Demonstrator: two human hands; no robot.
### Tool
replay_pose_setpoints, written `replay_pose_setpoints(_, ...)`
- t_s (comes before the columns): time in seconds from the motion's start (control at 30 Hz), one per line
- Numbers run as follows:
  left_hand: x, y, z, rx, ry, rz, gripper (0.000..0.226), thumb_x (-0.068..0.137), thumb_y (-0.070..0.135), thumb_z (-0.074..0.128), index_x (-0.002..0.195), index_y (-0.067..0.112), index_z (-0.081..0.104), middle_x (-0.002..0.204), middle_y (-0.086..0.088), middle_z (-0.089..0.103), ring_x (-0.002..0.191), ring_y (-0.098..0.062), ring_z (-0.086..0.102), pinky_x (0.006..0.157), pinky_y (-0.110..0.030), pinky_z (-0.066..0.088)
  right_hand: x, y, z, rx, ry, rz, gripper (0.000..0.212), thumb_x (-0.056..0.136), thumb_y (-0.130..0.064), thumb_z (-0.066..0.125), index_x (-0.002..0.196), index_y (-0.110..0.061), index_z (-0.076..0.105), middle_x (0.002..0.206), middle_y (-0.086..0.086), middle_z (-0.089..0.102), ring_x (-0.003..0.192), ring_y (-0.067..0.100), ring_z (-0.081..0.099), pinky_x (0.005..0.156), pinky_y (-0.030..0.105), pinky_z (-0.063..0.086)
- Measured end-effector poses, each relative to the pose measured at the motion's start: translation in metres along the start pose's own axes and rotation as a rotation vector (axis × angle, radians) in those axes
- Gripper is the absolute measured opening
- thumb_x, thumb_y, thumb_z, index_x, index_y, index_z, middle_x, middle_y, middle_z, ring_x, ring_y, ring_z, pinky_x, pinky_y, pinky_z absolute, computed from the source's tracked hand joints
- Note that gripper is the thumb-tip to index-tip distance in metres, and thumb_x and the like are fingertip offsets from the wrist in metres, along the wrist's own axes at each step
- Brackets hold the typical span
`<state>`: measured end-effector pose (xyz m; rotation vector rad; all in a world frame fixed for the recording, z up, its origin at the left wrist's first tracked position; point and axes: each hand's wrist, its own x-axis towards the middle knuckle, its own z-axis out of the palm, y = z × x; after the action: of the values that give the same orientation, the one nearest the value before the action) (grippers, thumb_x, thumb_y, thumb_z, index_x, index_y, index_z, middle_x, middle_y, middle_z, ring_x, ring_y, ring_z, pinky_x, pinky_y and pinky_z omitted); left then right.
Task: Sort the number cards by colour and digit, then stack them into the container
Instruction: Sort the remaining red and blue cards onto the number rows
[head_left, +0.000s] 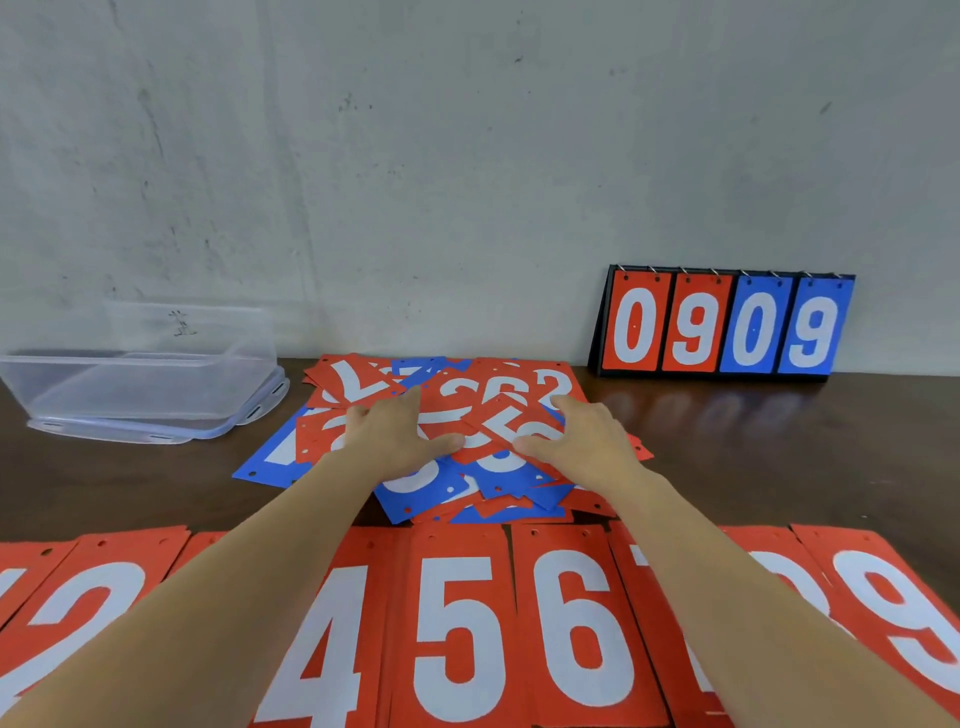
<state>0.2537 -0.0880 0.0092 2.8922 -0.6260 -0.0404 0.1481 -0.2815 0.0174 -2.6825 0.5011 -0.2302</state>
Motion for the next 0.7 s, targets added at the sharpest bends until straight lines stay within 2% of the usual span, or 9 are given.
replay_pose_setpoints(0.1,0.007,0.000,0.001,0.020,-0.027,0.001,0.090,0.085,0.073,0.044,0.152,0.018,0.021,0.142,0.001,0.050,0.133,-0.022,0.043,0.109,-0.042,0.023,0.011,-0.003,0.012,-0.011,-0.019,0.059,0.087,0.083,-0.055,0.066,0.149,-0.014,0.027,0.148,0.008,0.039,0.135,0.028,0.038,0.106,0.040,0.037)
replay_pose_setpoints(0.23,0.007,-0.002,-0.002,0.074,-0.012,0.016,0.080,0.087,0.071,0.045,0.148,0.022,0.028,0.140,0.002,0.051,0.131,-0.022,0.045,0.109,-0.044,0.023,0.016,0.000,0.014,-0.045,0.044,0.135,0.088,0.079,-0.055,0.069,0.147,-0.015,0.029,0.143,0.010,0.038,0.131,0.028,0.037,0.104,0.039,0.036)
replay_pose_setpoints(0.33,0.007,-0.004,-0.003,0.046,0.012,0.016,0.073,0.088,0.066,0.048,0.144,0.022,0.033,0.141,0.003,0.050,0.131,-0.021,0.044,0.109,-0.045,0.021,0.016,0.005,0.016,-0.007,0.126,0.191,0.081,0.078,-0.051,0.073,0.140,-0.016,0.036,0.133,0.009,0.042,0.124,0.026,0.043,0.100,0.038,0.039)
replay_pose_setpoints(0.43,0.005,-0.008,-0.003,0.001,0.034,0.009,0.077,0.086,0.064,0.053,0.147,0.024,0.030,0.146,0.005,0.046,0.135,-0.019,0.041,0.111,-0.046,0.019,0.014,0.012,0.012,0.113,0.170,0.237,0.074,0.079,-0.038,0.077,0.137,-0.016,0.037,0.130,0.010,0.043,0.120,0.027,0.050,0.096,0.039,0.044)
replay_pose_setpoints(0.57,0.003,-0.012,-0.005,0.041,0.073,-0.034,0.079,0.078,0.067,0.060,0.143,0.027,0.039,0.141,0.003,0.048,0.131,-0.021,0.043,0.107,-0.045,0.026,0.010,0.020,0.007,0.193,0.188,0.253,0.061,0.085,-0.026,0.073,0.135,-0.014,0.041,0.130,0.011,0.045,0.116,0.029,0.055,0.091,0.040,0.050)
replay_pose_setpoints(0.7,-0.002,-0.018,-0.007,0.051,0.127,-0.074,0.084,0.070,0.068,0.068,0.140,0.030,0.043,0.135,-0.004,0.047,0.128,-0.026,0.042,0.107,-0.048,0.029,0.007,0.025,0.003,0.273,0.221,0.242,0.046,0.090,-0.021,0.067,0.131,-0.014,0.048,0.127,0.010,0.055,0.110,0.027,0.060,0.084,0.037,0.052)
